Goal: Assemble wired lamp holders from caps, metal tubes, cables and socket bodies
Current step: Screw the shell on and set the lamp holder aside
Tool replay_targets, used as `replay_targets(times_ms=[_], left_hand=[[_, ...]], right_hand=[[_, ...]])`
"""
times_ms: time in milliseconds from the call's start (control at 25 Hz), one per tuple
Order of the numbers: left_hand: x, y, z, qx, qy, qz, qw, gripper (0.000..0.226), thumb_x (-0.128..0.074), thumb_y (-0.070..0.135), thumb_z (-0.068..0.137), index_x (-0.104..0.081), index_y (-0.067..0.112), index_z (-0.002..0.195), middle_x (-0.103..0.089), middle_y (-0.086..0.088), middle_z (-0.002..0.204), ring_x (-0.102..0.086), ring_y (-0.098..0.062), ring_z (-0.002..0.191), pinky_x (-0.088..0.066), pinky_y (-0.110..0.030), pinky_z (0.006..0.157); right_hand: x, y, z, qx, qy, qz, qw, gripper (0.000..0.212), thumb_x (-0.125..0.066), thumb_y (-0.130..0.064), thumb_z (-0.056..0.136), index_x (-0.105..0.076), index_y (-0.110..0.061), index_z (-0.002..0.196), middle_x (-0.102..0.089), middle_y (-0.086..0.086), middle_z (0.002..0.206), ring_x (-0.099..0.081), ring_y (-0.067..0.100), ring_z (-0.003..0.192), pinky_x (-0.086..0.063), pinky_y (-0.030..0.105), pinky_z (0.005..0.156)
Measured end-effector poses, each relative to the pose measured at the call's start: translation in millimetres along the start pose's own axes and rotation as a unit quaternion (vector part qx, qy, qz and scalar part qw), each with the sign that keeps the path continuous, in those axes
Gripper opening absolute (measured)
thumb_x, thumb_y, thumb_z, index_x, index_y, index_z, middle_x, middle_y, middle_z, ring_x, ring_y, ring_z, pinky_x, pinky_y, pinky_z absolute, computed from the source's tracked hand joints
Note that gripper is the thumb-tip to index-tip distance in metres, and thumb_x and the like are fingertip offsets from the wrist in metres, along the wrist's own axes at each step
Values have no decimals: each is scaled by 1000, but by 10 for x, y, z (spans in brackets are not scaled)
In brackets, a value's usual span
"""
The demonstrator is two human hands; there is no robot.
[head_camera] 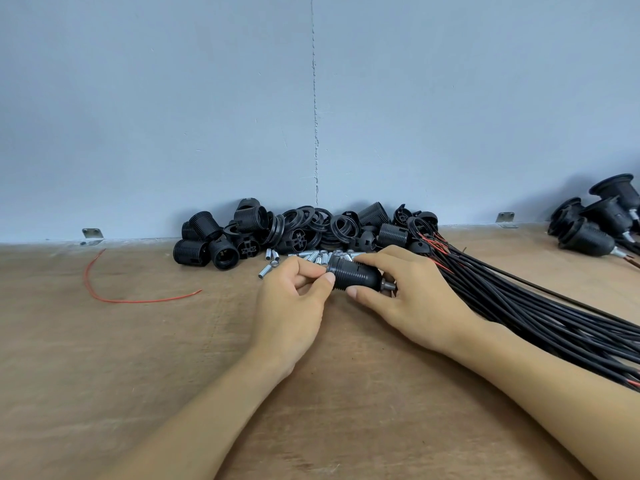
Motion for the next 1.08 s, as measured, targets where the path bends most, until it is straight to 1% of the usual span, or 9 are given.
replay_targets(times_ms=[160, 360, 480, 560, 640, 760, 880, 1000, 1080], left_hand=[[16, 99, -37, -54, 31, 68, 996, 13, -71, 11, 92, -66, 18, 83, -74, 8, 78, -68, 4, 76, -45, -6, 66], [21, 145, -47, -73, 36, 80, 993, 14, -72, 11, 92, -65, 21, 85, -72, 8, 84, -68, 4, 79, -46, -6, 68], [1, 198, -65, -96, 18, 87, 991, 19, -69, 9, 94, -61, 24, 86, -71, 12, 82, -68, 5, 83, -46, -6, 70], [-29, 249, -88, -120, 6, 102, 987, 22, -67, 8, 95, -57, 25, 86, -68, 18, 88, -67, 4, 85, -46, -7, 71], [-39, 285, -104, -138, 0, 109, 984, 22, -66, 6, 95, -58, 24, 87, -67, 22, 93, -67, 5, 88, -45, -6, 73], [-45, 306, -113, -148, -8, 112, 983, 22, -66, 4, 94, -60, 24, 87, -68, 25, 91, -67, 7, 89, -44, -5, 75], [-39, 312, -112, -150, -6, 109, 983, 24, -69, 4, 93, -63, 26, 88, -70, 23, 89, -68, 5, 89, -44, -5, 72], [-52, 290, -109, -141, -11, 99, 985, 25, -69, 3, 92, -62, 26, 87, -72, 20, 89, -69, 3, 86, -45, -5, 72], [-56, 273, -105, -132, -14, 98, 986, 27, -68, 2, 92, -61, 27, 87, -72, 21, 88, -68, 5, 85, -45, -4, 71]], right_hand=[[24, -24, 11, -4, 18, 1, 1000, 47, -76, -39, 84, -67, -21, 127, -60, -9, 106, -55, 2, 95, -34, 4, 86], [38, -30, 5, -22, 21, 16, 999, 43, -77, -39, 83, -69, -24, 123, -61, -11, 101, -53, -2, 85, -34, 3, 79], [34, 47, 6, -65, 17, 83, 994, 23, -72, -43, 86, -75, -31, 106, -62, -15, 73, -48, 0, 62, -35, 12, 61], [39, 102, 6, -81, 20, 122, 989, 20, -70, -45, 88, -77, -31, 101, -55, -16, 60, -43, 2, 56, -34, 15, 56], [31, 115, 2, -83, 8, 133, 988, 20, -68, -45, 90, -77, -31, 101, -53, -11, 58, -41, 2, 56, -33, 17, 54], [1, 107, 9, -78, -15, 140, 987, 21, -61, -43, 96, -76, -28, 100, -63, 4, 68, -45, 8, 58, -40, 32, 60], [31, 136, 19, -88, -5, 143, 986, 20, -59, -44, 97, -75, -33, 99, -68, 3, 76, -56, 23, 67, -45, 34, 66], [24, 151, 10, -86, -10, 142, 986, 23, -57, -43, 99, -76, -31, 99, -65, -13, 65, -50, 5, 57, -39, 20, 55], [23, 157, 7, -87, -9, 143, 986, 25, -56, -44, 99, -76, -29, 99, -59, -17, 60, -46, 0, 55, -35, 16, 55]])
Point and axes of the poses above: each hand's wrist, its own z-axis towards the middle knuckle, its own x-axis out of the back of the hand, y = z × x, the point moved 9 cm from there along z, towards the middle knuckle
